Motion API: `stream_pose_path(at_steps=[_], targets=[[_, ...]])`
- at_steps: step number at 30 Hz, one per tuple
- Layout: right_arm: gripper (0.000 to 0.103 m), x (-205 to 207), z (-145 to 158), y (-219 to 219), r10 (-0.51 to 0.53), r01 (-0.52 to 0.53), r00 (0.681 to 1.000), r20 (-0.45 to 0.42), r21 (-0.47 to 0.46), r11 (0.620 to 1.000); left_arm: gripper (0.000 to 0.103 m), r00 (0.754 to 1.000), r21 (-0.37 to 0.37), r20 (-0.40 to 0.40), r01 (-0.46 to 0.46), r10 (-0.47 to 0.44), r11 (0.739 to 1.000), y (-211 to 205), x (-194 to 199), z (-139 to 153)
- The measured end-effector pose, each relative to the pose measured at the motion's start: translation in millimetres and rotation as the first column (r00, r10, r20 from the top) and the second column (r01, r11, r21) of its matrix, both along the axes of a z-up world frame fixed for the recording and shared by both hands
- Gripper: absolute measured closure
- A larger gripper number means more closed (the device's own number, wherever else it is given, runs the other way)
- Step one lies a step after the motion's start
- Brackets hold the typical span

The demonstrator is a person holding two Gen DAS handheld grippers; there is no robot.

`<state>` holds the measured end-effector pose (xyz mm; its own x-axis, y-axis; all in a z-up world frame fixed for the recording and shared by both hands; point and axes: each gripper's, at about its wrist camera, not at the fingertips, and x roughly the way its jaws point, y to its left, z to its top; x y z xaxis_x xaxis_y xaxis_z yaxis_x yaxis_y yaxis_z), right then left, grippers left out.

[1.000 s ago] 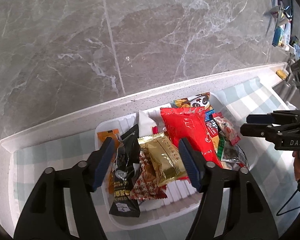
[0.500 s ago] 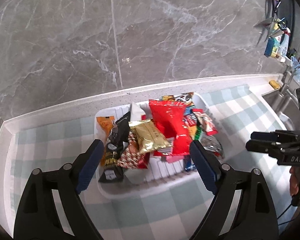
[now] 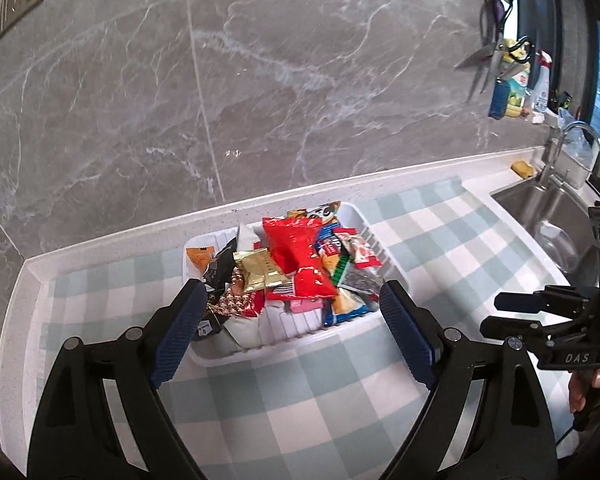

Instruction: Organize snacks

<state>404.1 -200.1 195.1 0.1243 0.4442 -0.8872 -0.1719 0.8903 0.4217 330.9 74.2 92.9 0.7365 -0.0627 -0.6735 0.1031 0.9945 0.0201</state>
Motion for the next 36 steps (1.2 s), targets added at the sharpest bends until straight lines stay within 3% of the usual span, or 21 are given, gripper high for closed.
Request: stream_pose_path(at_steps=[15,36], targets=[[0.046,-34.0,31.8,-8.0,-0.040,0.040,0.999,0.026,0.008,0.999,0.015,0.998,0.023,0.033,0.053,-0.054,0.998,-13.3,-35.9,23.0],[0.045,-54.9,51.1,-17.7,-0.077,0.076,0.996,0.048,0.009,0.997,0.015,0.992,0.038,0.040,0.114,-0.116,0.993,-23.1,-50.8,29.4]])
